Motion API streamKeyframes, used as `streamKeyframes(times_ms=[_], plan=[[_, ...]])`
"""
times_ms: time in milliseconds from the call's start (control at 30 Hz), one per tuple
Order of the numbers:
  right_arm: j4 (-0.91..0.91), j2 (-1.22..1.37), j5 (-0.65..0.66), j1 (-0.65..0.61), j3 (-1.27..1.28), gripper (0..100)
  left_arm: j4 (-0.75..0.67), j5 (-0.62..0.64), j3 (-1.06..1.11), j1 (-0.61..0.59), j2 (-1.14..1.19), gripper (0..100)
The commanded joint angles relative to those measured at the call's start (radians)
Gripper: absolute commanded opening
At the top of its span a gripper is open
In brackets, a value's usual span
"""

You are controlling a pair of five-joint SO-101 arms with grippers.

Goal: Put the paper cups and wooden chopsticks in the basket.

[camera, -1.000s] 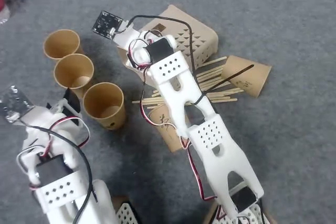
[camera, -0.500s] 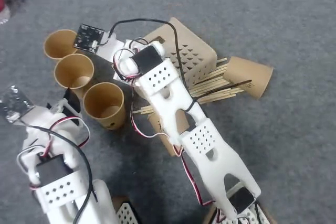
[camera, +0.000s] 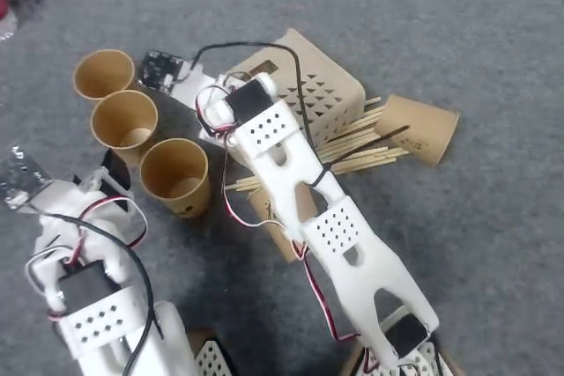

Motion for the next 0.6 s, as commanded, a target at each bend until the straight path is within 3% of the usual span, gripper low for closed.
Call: streamKeyframes(times_ms=[0,133,233,333,433,567], plan=[[-0.018,0.002,0.011,0.041,-0.023,25.0,-0.02,0.012,-0.01,-0.006,-0.012,22],[-0.018,0.013,0.015,0.059,-0.025,20.5,-0.021,0.012,-0.01,-0.005,-0.012,22],[-0.018,-0.002,0.077,0.061,-0.049,0.8,-0.023,0.012,-0.01,-0.005,-0.012,22],[-0.018,-0.058,0.115,0.059,-0.052,5.8,-0.04,0.012,-0.002,-0.005,-0.012,22],[-0.021,-0.165,0.115,0.061,-0.052,0.2,-0.038,0.012,-0.002,-0.003,-0.012,22],[-0.031,-0.338,0.115,0.064,-0.049,0.6,-0.037,0.012,-0.002,-0.003,-0.012,22]])
